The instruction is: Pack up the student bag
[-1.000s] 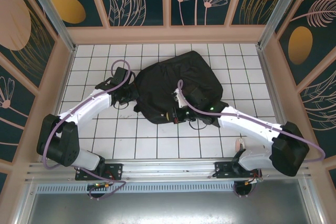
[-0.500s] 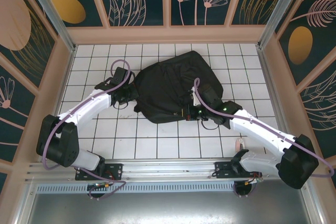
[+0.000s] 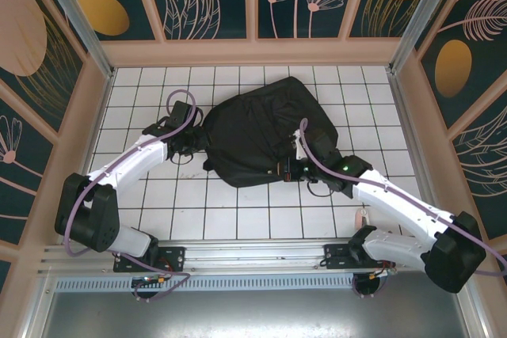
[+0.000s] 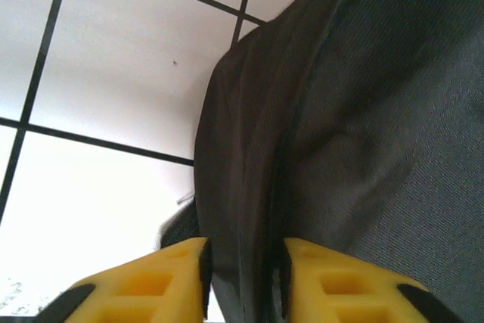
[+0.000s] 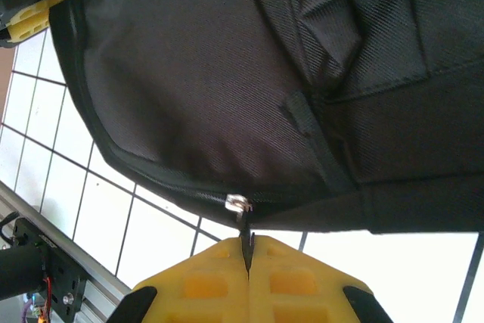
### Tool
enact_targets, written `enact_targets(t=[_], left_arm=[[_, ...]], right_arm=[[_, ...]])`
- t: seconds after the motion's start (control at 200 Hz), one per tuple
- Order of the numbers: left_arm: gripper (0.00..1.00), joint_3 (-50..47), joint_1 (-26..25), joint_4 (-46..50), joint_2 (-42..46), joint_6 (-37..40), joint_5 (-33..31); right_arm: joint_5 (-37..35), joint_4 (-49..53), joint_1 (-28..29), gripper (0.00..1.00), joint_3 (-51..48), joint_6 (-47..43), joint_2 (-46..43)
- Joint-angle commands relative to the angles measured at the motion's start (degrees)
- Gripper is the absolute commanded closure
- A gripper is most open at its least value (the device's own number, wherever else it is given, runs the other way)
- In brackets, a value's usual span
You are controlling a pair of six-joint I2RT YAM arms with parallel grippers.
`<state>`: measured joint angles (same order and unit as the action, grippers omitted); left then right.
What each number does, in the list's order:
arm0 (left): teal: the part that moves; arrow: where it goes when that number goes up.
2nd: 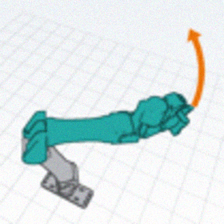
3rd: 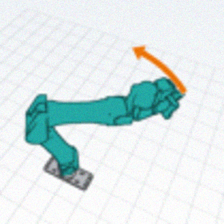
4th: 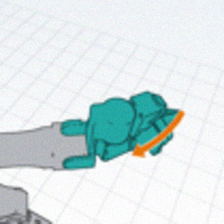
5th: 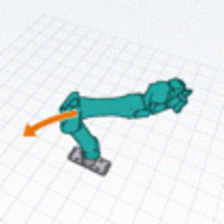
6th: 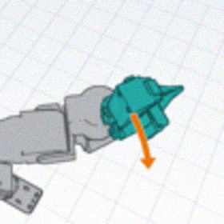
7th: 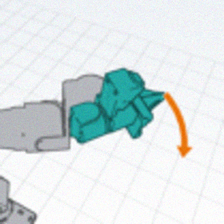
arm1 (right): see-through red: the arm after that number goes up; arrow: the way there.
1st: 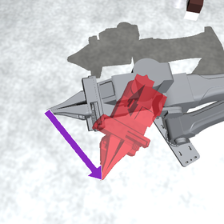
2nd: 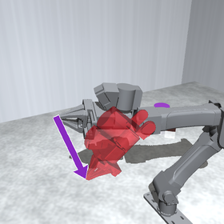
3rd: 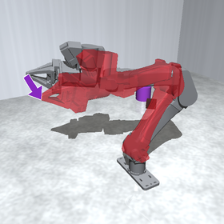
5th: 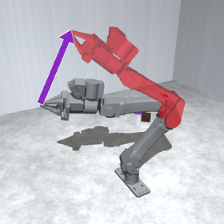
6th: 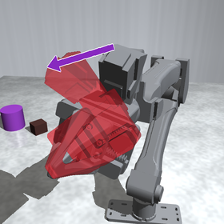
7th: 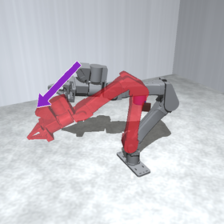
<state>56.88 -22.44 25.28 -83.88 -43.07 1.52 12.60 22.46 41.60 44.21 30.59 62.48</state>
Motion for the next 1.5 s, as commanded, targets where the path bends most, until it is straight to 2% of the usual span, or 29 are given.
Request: enact_targets(t=[0.0, 0.195, 0.305, 0.385, 0.495, 0.54, 0.56, 0.581, 0.596, 0.606, 0.621, 0.721, 0.766, 0.846, 0.951, 1.056, 1.121, 1.166, 1.211, 1.256, 1.321, 1.356, 1.391, 1.421, 1.461, 1.496], left_arm=[[0.58, -0.5, 0.6, -2.2, 1.3, 0.8, 1.7], [0.44, 0.9, 0.6, -0.4, 4.1, 0.9, -1.1], [0.38, 1.2, 0.6, 0.4, 5.2, 1.6, -2.4], [0.36, 0.9, 0.6, -0.1, 6.0, 3.3, -2.7], [0.31, -0.7, 0.6, -2.4, 8.9, 6.4, -3.6], [0.26, -0.8, 0.6, -3.7, 10.7, 7.5, -3.5], [0.23, -1.5, 0.6, -4.2, 11.5, 7.9, -3.4], [0.16, -2.3, 0.6, -4.8, 12.3, 8.5, -3.1], [0.10, -2.6, 0.6, -5.2, 12.9, 9.0, -3.0], [0.04, -2.6, 0.6, -5.5, 13.2, 9.3, -2.9], [0.02, -2.8, 0.6, -6.0, 13.9, 9.7, -2.8], [0.01, -4.6, 0.6, -10.9, 18.8, 13.3, 0.6], [0.01, -5.0, 0.6, -12.3, 20.8, 13.4, -0.2], [0.01, -5.8, 0.6, -13.7, 24.2, 13.0, -7.4], [0.01, -9.2, 0.6, -19.1, 28.0, 16.5, -18.7], [0.01, -18.5, 0.6, -34.9, 30.2, 30.8, -22.4], [0.01, -23.7, 0.7, -42.7, 30.0, 33.0, -30.7], [0.01, -26.9, 1.1, -46.7, 29.2, 31.0, -37.4], [0.01, -30.0, 2.7, -50.9, 28.6, 29.3, -39.2], [0.01, -33.6, 5.2, -55.9, 27.8, 29.7, -35.3], [0.01, -38.2, 8.5, -63.6, 26.2, 31.3, -29.1], [0.01, -39.9, 9.6, -66.0, 24.8, 32.1, -28.6], [0.01, -41.0, 10.8, -67.7, 23.5, 29.9, -31.0], [0.01, -39.9, 12.3, -64.7, 22.9, 28.4, -31.3], [0.01, -40.3, 13.5, -67.4, 22.2, 30.0, -30.1], [0.01, -41.2, 14.1, -70.4, 21.3, 31.5, -29.7]], right_arm=[[1.8, -3.1, -0.5, 0.99, 3.2, 0.2, 2.7], [4.8, -6.3, -0.4, 0.93, 10.8, -1.8, 14.0], [5.2, -6.7, -0.4, 0.66, 15.5, -2.8, 19.9], [3.8, -6.0, -0.3, 0.55, 18.2, -3.2, 22.3], [1.1, -5.4, -0.3, 0.46, 19.5, -4.2, 21.4], [-0.7, -5.1, -0.3, 0.35, 19.5, -4.8, 19.8], [-1.4, -5.0, -0.3, 0.24, 19.4, -5.2, 19.0], [-2.3, -5.0, -0.3, 0.05, 19.3, -5.5, 18.0], [-3.0, -5.0, -0.3, 0.02, 19.2, -5.7, 17.2], [-3.6, -5.1, -0.3, 0.01, 19.1, -5.8, 16.6], [-4.4, -5.1, -0.2, 0.01, 19.0, -6.0, 15.7], [-9.6, -7.0, -0.1, 0.01, 17.3, -8.3, 8.5], [-11.3, -8.2, -0.4, 0.01, 16.6, -9.8, 5.4], [-13.1, -8.3, -1.2, 0.01, 16.5, -13.3, 1.1], [-27.4, -9.3, -1.4, 0.01, 15.6, -13.2, -4.0], [-41.5, -13.8, -2.0, 0.01, 12.8, -14.1, -9.0], [-47.6, -18.1, -3.6, 0.01, 9.5, -15.2, -11.7], [-49.5, -21.9, -5.4, 0.01, 6.5, -16.8, -13.2], [-50.0, -24.6, -7.8, 0.01, 4.0, -17.6, -14.3], [-49.6, -26.5, -9.9, 0.01, 1.5, -17.6, -14.6], [-45.9, -30.7, -15.8, 0.01, -2.9, -21.3, -14.6], [-43.5, -33.3, -18.5, 0.01, -5.5, -23.2, -14.7], [-39.9, -36.1, -21.3, 0.01, -8.2, -25.4, -15.0], [-34.6, -38.6, -23.8, 0.01, -10.5, -28.3, -15.3], [-27.8, -42.1, -27.1, 0.01, -13.9, -32.2, -15.8], [-25.0, -45.4, -30.1, 0.01, -16.9, -32.9, -16.1]])
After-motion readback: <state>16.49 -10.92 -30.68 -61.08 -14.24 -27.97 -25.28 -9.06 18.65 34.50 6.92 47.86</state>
